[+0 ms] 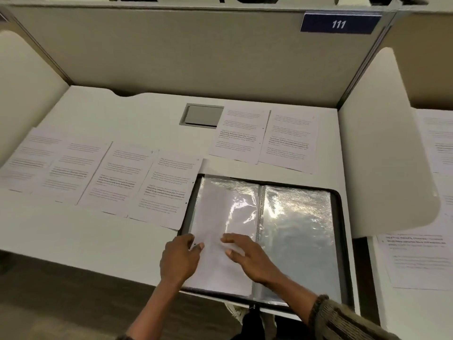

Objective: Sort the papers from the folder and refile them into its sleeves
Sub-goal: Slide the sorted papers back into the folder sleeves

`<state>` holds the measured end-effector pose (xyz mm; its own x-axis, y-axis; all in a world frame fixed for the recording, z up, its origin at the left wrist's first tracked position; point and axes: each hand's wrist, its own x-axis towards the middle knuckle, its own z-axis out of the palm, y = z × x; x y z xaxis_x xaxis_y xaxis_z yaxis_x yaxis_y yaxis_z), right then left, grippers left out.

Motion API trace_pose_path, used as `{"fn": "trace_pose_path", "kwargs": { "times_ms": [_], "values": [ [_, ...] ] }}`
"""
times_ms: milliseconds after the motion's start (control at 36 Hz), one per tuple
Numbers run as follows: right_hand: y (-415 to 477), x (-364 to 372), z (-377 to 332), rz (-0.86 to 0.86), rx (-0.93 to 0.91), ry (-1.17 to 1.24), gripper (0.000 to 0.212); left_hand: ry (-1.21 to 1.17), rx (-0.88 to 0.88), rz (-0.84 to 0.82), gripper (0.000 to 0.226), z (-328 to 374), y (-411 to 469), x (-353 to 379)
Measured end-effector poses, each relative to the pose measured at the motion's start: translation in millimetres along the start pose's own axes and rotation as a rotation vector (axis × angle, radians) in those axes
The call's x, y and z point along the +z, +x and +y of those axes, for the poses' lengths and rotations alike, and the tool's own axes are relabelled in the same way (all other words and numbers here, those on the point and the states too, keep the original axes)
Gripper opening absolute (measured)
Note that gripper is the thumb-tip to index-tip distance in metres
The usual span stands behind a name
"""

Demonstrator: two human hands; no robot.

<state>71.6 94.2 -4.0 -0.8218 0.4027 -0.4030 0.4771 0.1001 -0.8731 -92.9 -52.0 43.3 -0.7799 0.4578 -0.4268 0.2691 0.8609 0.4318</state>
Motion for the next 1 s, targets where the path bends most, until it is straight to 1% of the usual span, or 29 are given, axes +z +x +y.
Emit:
{"fn": "trace_pose_path", "kwargs": {
  "times_ms": [56, 111, 194, 278, 361, 444, 556, 667, 722, 778, 833, 917, 1000],
  "values": [
    [3, 3, 8, 0.031, -0.079, -0.307, 0.053, 0.028, -0.029, 0.033, 0.040, -10, 6, 1],
    [6, 2, 14, 0.016, -0.085, -0.539, 0.073, 0.073, -0.044, 0.039, 0.033, -17, 10, 3],
    [7, -2, 25, -0.012, -0.028, -0.756, 0.093, 0.121, -0.088, 0.044, 0.023, -21, 16, 10],
    [3, -5, 34, -0.013, -0.008, -0.884, 0.102, 0.115, -0.125, 0.031, 0.022, -27, 20, 19],
    [1, -9, 42, -0.024, -0.040, -0.906, 0.103, 0.144, -0.116, 0.025, 0.019, -31, 25, 28],
    [0, -8, 46, -0.016, -0.045, -0.906, 0.105, 0.179, -0.094, 0.046, 0.023, -29, 26, 33],
    [1, -5, 45, -0.011, -0.059, -0.919, 0.107, 0.222, -0.020, 0.121, 0.047, -27, 23, 42],
    [2, -6, 46, -0.006, -0.073, -0.926, 0.108, 0.396, 0.230, 0.172, 0.079, -29, 18, 57],
    [3, -7, 46, -0.023, -0.063, -0.937, 0.109, 0.450, 0.338, 0.098, 0.082, -26, 18, 63],
    [4, -9, 45, -0.046, -0.065, -0.943, 0.111, 0.483, 0.393, -0.056, 0.085, -23, 19, 67],
    [5, -12, 44, -0.075, -0.067, -0.943, 0.112, 0.556, 0.423, -0.149, 0.094, -24, 18, 72],
    [7, -21, 41, -0.124, -0.085, -0.935, 0.111, 0.563, 0.394, -0.188, 0.103, -27, 17, 76],
    [10, -32, 37, -0.190, -0.117, -0.938, 0.106, 0.556, 0.362, -0.184, 0.105, -25, 16, 74]
  ]
}}
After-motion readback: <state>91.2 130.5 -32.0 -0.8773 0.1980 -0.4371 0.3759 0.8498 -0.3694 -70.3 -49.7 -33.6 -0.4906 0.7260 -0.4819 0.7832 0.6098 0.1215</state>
